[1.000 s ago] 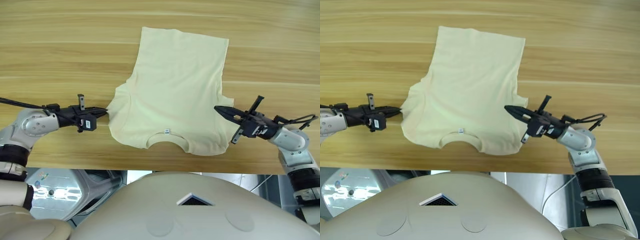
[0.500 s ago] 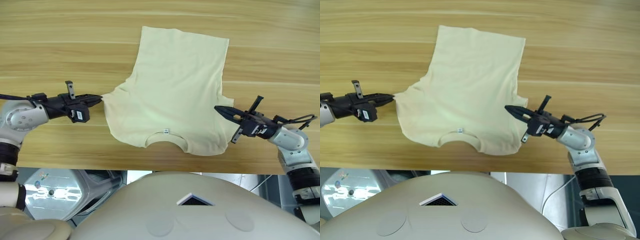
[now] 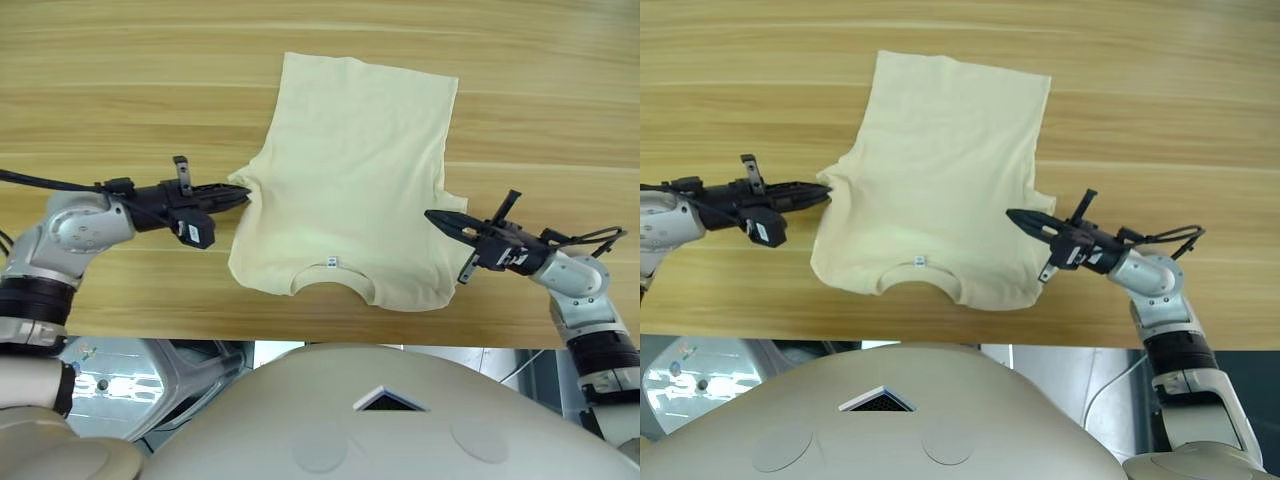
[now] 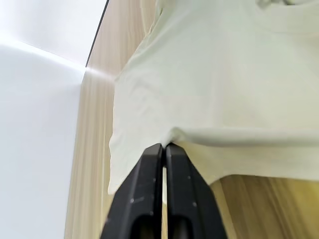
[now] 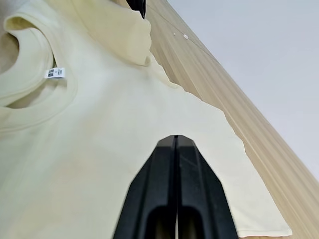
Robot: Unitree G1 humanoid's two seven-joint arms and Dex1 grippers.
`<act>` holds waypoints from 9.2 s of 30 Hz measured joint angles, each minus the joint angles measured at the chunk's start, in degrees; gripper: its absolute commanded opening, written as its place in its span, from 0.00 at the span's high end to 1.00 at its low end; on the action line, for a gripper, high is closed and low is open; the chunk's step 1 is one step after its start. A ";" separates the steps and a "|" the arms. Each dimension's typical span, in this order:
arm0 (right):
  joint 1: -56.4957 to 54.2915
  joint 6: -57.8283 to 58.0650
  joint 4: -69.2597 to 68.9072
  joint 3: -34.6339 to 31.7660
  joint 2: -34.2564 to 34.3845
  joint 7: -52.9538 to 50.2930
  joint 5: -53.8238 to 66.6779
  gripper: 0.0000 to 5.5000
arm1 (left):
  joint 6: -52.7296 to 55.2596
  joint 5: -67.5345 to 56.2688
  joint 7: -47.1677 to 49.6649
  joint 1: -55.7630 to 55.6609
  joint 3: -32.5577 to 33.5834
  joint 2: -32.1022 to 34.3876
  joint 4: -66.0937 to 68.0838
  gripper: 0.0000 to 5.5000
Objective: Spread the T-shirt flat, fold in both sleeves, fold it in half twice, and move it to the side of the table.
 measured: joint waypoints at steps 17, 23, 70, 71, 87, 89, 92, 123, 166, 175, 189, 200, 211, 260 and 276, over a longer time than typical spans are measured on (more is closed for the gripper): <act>-0.94 -0.41 1.54 0.02 1.24 0.15 -0.32 1.00 | 0.27 3.19 -1.42 -1.65 -7.14 -6.98 -1.66 1.00; -0.98 -0.41 1.54 0.02 1.46 0.15 -0.64 1.00 | 0.28 3.16 -1.96 -1.39 -10.01 -8.55 -2.21 1.00; -1.11 0.41 0.18 0.04 1.87 0.11 -1.88 1.00 | 2.52 12.88 15.88 -17.90 -4.56 -21.50 30.66 0.02; -1.12 0.43 0.15 0.04 1.90 0.10 -1.90 1.00 | 2.43 13.37 16.28 -18.24 -4.93 -21.79 31.71 0.02; -1.63 0.66 0.56 0.17 3.75 0.03 -2.08 1.00 | 0.94 16.43 22.84 -22.04 -6.81 -24.57 39.68 0.02; -2.37 0.96 0.52 -0.57 4.03 -0.41 -1.78 1.00 | -1.04 13.29 20.78 -21.63 -6.64 -24.72 38.71 0.02; -3.09 2.15 -0.03 -2.13 4.25 -1.13 0.93 0.97 | -3.59 0.14 12.77 -19.64 -5.60 -25.08 32.71 0.02; 19.65 4.23 1.29 -16.82 -9.55 -7.46 -16.74 0.64 | 3.89 -27.18 -9.35 -1.52 10.22 -17.80 10.87 0.02; 16.45 4.05 0.90 -10.36 -11.85 -13.23 -17.65 1.00 | 2.33 -23.54 -8.77 -1.78 10.65 -19.44 12.86 0.02; 11.08 5.57 -4.64 -9.55 -11.27 -12.67 -17.72 1.00 | 2.33 -22.62 -8.73 -2.28 10.62 -19.70 13.19 0.02; 7.34 7.00 -10.40 -7.40 -11.45 -9.70 -18.70 1.00 | 2.17 -21.37 -7.81 -2.59 10.42 -20.91 13.84 0.02; -0.86 9.59 -12.83 0.53 -8.75 -6.13 -22.73 1.00 | 1.55 -20.88 -7.77 -3.87 10.00 -21.31 15.11 0.02; -8.14 13.40 -7.64 7.74 -4.18 -6.11 -32.43 1.00 | 1.59 -20.48 -7.73 -3.94 9.53 -21.89 14.95 0.02; 18.24 1.96 -7.08 -5.78 -15.54 6.64 -8.02 0.27 | 2.24 -9.08 -19.40 11.83 2.55 -0.92 0.33 0.02; 12.85 2.13 -10.35 6.21 -10.94 6.47 -9.38 0.26 | 0.48 -10.21 -17.93 11.27 -4.57 -0.91 -1.03 0.10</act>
